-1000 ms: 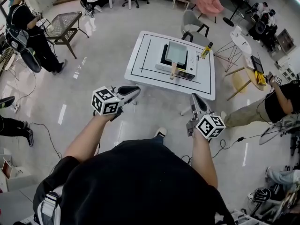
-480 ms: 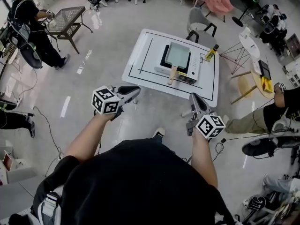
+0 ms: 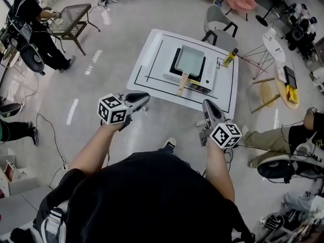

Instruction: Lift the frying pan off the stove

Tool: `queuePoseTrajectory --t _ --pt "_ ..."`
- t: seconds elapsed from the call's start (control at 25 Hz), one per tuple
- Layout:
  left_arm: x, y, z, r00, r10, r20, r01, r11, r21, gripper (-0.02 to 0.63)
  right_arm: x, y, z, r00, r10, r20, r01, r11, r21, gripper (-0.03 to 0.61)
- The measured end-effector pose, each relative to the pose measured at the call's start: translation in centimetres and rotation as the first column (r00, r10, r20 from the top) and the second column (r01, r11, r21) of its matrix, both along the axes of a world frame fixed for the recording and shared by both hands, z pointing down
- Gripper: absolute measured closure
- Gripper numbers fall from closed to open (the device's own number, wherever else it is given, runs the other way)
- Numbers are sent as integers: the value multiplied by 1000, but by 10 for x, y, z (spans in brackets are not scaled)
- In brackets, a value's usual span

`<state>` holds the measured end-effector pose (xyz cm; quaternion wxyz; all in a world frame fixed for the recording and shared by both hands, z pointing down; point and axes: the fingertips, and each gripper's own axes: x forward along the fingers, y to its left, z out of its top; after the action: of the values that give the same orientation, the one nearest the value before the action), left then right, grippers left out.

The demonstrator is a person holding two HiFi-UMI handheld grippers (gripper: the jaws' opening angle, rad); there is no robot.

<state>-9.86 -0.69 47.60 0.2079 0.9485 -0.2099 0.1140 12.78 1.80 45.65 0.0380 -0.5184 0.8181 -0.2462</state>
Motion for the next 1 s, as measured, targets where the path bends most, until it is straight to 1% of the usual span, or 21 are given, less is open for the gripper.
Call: queuePoseTrajectory --t 0.2,0.48,0.8,1.0 --pt "13 -12 8 1000 6 11 -6 1000 -21 578 9 -17 8 1000 -13 4 13 1000 -15 566" --pt "25 -33 12 1000 -12 18 13 999 -35 578 19 -46 13 999 -38 9 38 999 -23 566" --pt "40 -45 5 1000 -24 19 25 999 -43 578 31 -69 3 997 -72 8 72 997 -20 566" --pt "56 -54 -1 999 -31 18 31 999 -34 578 38 -81 -1 995 -100 3 100 995 -17 566"
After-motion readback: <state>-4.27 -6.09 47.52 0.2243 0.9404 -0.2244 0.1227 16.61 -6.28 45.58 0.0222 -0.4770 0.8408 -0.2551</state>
